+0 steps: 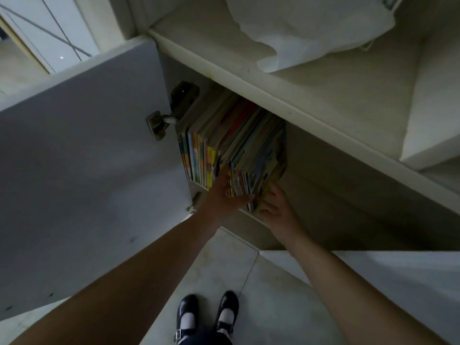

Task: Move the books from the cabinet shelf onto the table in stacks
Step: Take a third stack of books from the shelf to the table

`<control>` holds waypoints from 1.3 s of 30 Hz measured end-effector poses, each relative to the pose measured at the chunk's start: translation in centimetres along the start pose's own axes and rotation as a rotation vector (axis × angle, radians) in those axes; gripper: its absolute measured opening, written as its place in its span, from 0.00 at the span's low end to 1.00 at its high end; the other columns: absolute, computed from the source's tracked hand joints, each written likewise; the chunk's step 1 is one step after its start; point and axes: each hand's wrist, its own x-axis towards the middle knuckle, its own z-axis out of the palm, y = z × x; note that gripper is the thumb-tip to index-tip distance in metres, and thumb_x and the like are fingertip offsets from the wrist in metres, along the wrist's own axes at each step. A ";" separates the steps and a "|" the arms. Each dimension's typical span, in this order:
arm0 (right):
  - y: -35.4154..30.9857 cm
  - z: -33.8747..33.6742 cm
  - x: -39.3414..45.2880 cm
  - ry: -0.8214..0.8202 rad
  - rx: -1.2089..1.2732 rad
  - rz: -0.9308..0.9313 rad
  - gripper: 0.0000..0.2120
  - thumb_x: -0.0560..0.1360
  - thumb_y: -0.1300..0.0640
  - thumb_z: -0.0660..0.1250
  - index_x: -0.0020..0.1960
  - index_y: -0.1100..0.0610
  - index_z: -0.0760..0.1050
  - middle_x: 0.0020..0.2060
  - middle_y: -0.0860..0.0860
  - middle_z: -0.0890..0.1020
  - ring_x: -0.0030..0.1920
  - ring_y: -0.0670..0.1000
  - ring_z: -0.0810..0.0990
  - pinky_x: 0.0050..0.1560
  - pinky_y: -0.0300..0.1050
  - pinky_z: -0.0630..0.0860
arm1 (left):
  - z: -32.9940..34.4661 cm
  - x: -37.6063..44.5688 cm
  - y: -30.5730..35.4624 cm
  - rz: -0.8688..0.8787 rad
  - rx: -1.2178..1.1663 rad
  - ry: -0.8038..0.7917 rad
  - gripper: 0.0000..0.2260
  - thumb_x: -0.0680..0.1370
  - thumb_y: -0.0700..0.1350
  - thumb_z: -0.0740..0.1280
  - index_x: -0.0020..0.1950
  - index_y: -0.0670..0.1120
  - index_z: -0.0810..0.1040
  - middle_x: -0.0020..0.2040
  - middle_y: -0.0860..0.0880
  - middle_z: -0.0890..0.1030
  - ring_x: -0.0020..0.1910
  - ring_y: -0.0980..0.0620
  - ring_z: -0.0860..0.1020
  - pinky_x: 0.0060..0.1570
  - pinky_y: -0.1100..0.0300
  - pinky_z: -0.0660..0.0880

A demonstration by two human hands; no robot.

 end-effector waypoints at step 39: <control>1.7 -0.7 4.6 -0.033 0.046 0.071 0.29 0.76 0.75 0.54 0.63 0.43 0.63 0.63 0.53 0.71 0.63 0.51 0.73 0.63 0.50 0.73 | 5.7 7.9 -6.1 0.188 0.228 0.387 0.35 0.66 0.41 0.76 0.69 0.41 0.62 0.60 0.47 0.72 0.63 0.43 0.73 0.60 0.47 0.74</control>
